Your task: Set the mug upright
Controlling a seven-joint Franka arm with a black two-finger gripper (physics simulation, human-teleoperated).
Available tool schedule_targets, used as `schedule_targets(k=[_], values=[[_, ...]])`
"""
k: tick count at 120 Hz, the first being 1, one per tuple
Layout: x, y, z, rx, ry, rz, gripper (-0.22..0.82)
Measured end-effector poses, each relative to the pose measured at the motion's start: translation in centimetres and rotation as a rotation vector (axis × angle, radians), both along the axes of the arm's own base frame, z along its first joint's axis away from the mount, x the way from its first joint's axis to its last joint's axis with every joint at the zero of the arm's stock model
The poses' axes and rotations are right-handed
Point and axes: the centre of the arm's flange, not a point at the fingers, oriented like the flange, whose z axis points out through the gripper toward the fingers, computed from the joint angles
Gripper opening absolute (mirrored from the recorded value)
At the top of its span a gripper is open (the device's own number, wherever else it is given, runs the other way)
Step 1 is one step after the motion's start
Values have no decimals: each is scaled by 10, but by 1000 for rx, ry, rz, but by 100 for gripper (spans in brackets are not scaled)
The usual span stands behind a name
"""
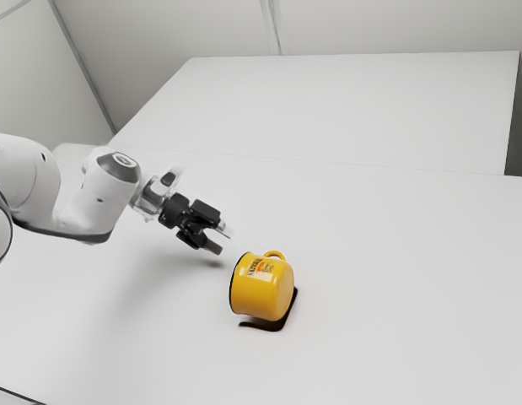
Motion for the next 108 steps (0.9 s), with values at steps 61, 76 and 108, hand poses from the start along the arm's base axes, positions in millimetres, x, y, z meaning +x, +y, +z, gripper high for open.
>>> schedule_targets(k=[61, 76, 108], values=[[-33, -44, 21, -89, -194, -185, 60], [-31, -49, 21, -111, -224, -183, 60], [-38, -54, 11, -128, -233, -186, 60]])
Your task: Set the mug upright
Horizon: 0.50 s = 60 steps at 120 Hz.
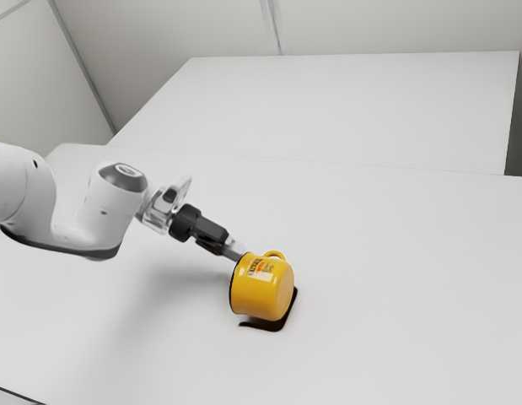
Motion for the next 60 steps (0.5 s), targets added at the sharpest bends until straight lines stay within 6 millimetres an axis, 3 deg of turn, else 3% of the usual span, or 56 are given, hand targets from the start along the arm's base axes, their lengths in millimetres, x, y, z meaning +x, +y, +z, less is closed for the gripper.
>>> schedule_targets(k=[31, 60], values=[[-10, -15, -11, 11, 58, 2, 60], [-11, -25, -8, 19, 74, 4, 60]])
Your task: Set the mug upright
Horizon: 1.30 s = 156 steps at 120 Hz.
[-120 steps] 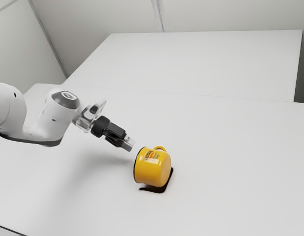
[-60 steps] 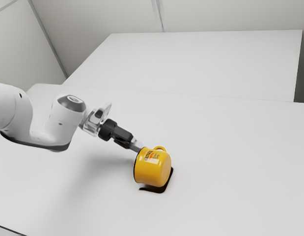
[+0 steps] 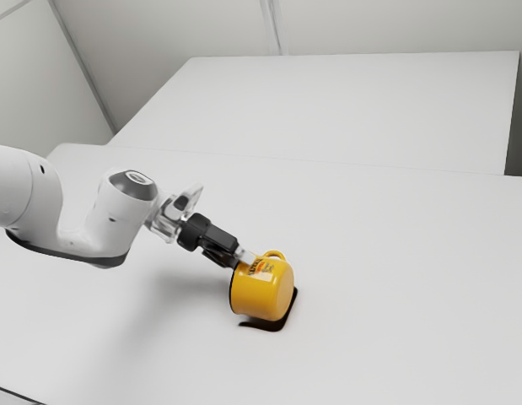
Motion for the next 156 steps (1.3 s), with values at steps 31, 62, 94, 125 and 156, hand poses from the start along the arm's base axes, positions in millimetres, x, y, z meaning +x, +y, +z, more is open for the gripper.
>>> schedule_targets(k=[31, 62, 94, 125, 156], values=[[1, -4, 3, 2, 11, 7, 55], [3, -11, 11, -2, 5, 7, 46], [4, -13, 13, -3, 10, 12, 3], [5, -25, 14, 5, 8, 8, -14], [20, -24, 41, 56, -67, 8, -18]])
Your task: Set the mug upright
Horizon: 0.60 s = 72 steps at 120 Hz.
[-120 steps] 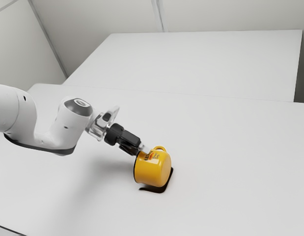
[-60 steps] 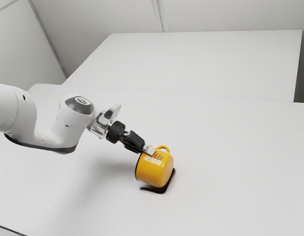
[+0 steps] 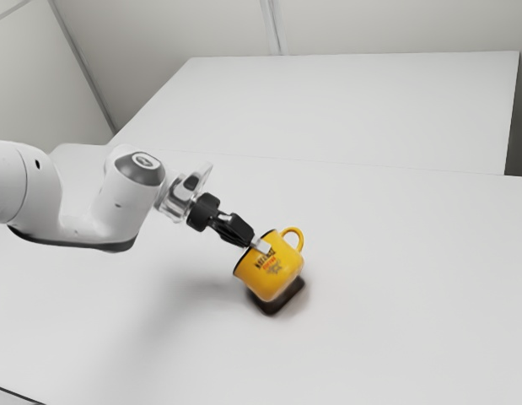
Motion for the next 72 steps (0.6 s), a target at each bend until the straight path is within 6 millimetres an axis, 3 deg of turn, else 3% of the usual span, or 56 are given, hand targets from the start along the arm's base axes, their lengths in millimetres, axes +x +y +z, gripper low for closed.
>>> schedule_targets(k=[19, 38, 72], values=[[8, 3, 10, 103, -45, -13, -18], [21, 7, 43, 301, -150, -48, -18], [31, 8, 46, 655, -212, -82, -18]])
